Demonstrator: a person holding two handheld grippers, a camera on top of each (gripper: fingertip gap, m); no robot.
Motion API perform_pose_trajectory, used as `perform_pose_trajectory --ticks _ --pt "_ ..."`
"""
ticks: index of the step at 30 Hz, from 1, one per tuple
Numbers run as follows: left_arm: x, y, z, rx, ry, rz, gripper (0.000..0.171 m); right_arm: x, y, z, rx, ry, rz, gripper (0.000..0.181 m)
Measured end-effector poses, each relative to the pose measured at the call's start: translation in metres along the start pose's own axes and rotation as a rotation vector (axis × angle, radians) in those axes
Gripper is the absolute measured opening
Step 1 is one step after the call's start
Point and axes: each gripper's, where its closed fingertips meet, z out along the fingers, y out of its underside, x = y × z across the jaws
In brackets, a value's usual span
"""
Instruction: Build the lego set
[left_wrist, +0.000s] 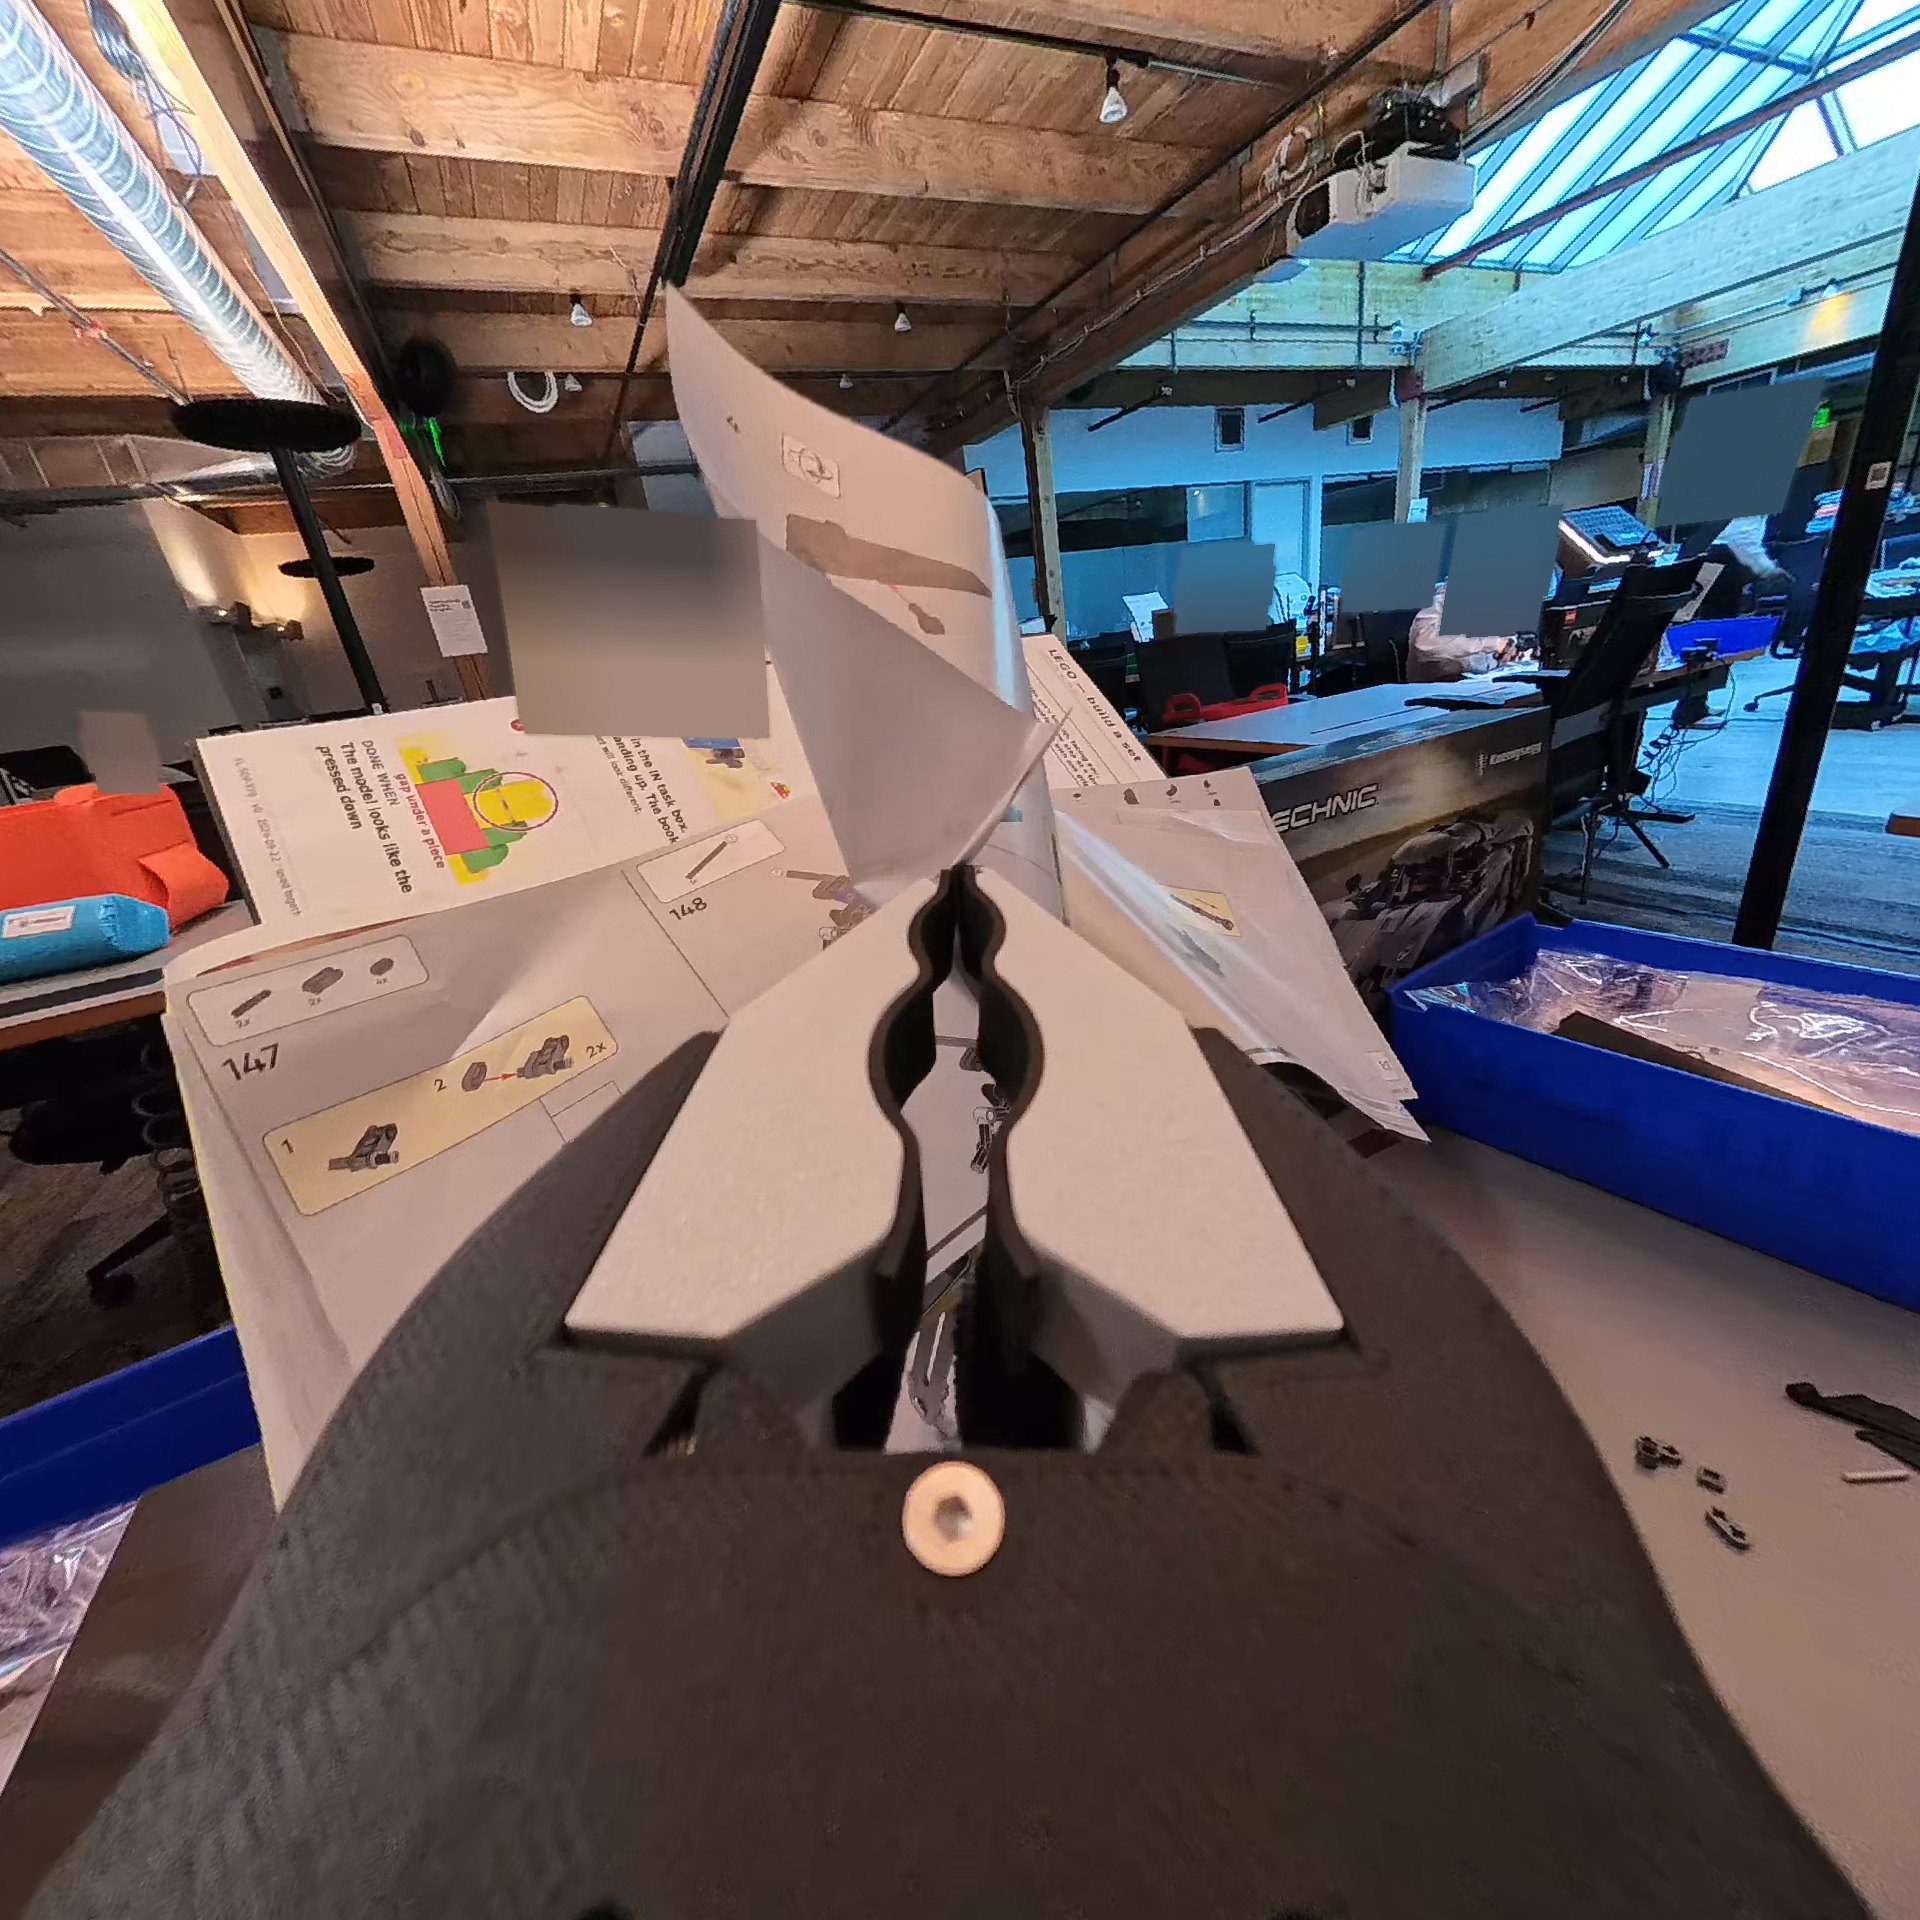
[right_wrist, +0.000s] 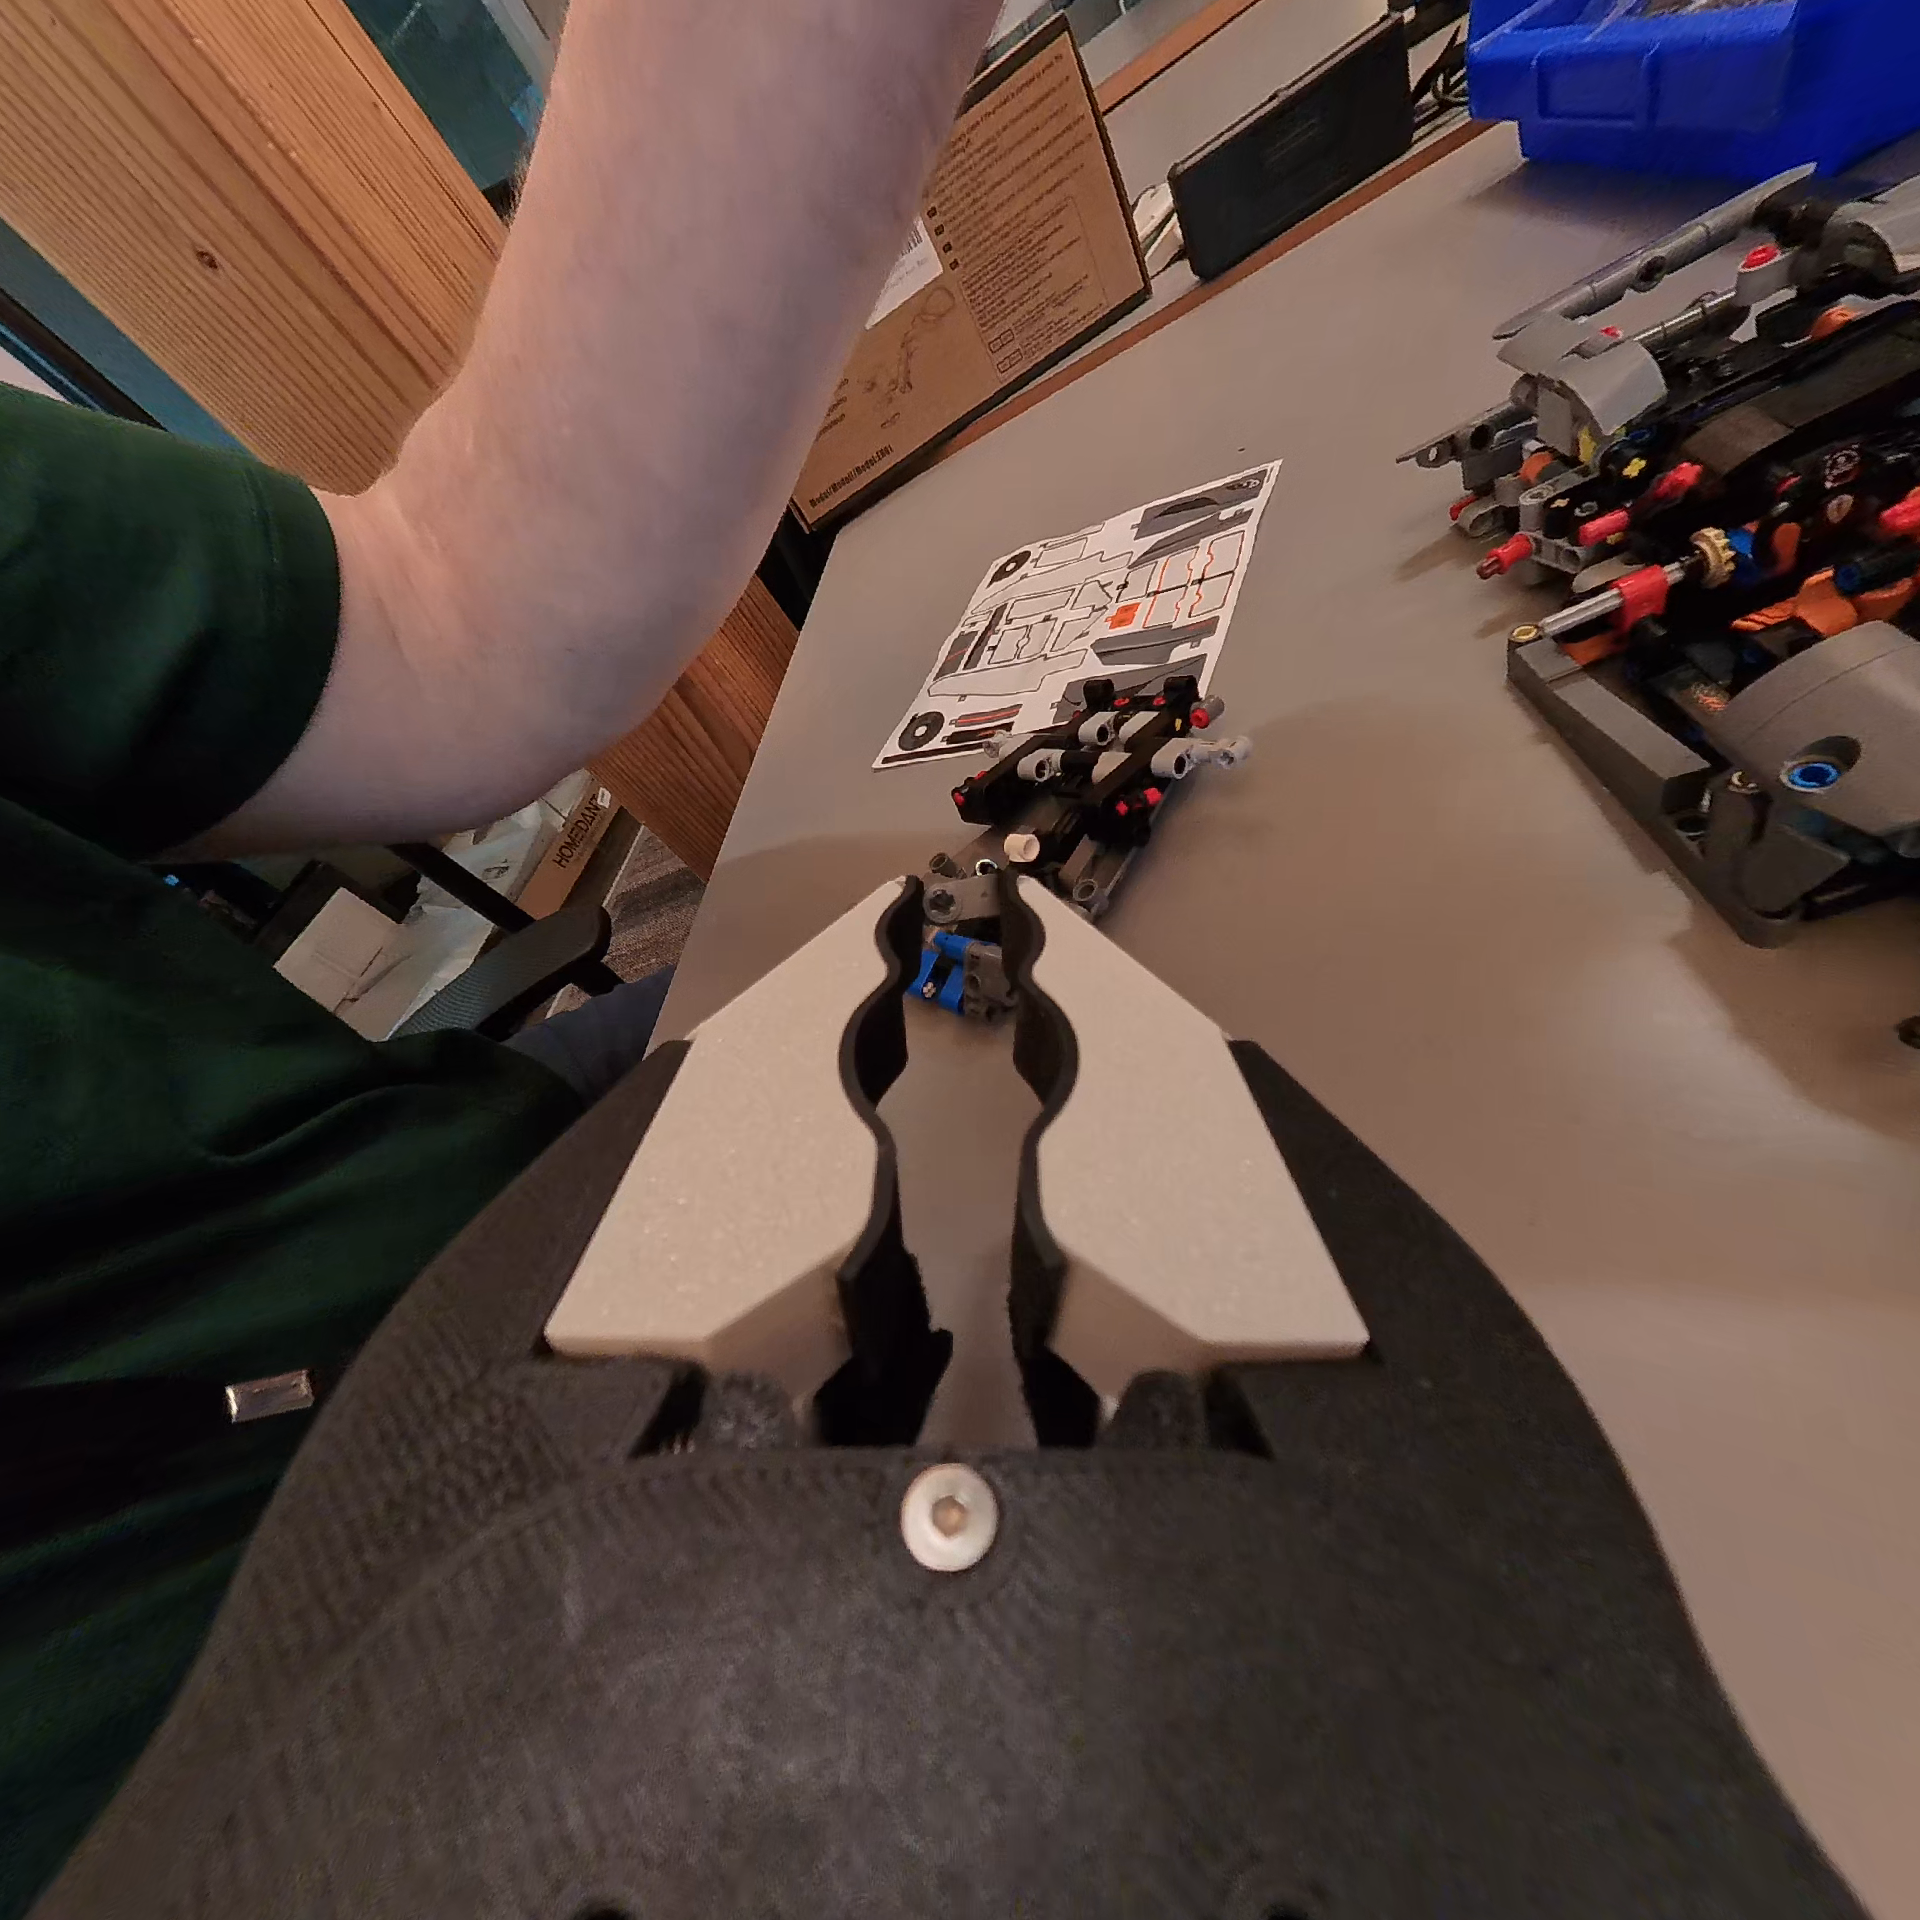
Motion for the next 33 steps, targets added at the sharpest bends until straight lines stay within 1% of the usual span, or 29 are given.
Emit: perform_pose_trajectory --ticks 9,15,24,33 --pt "-0.005 0.003 -0.003 -0.009 -0.017 -0.012 0.000 -0.001 -0.001 0.000 0.002 0.000 -0.004 0.012" --pt "-0.012 0.010 -0.008 -0.030 -0.033 -0.037 0.000 0.001 -0.001 -0.001 -0.001 0.012 -0.008 0.012" --pt "-0.035 0.030 -0.015 -0.067 -0.073 -0.091 0.000 0.008 0.003 -0.001 -0.021 0.047 -0.022 0.012" --pt "-0.051 0.049 -0.019 -0.099 -0.094 -0.141 0.000 0.005 0.004 0.001 -0.030 0.043 -0.033 0.012"
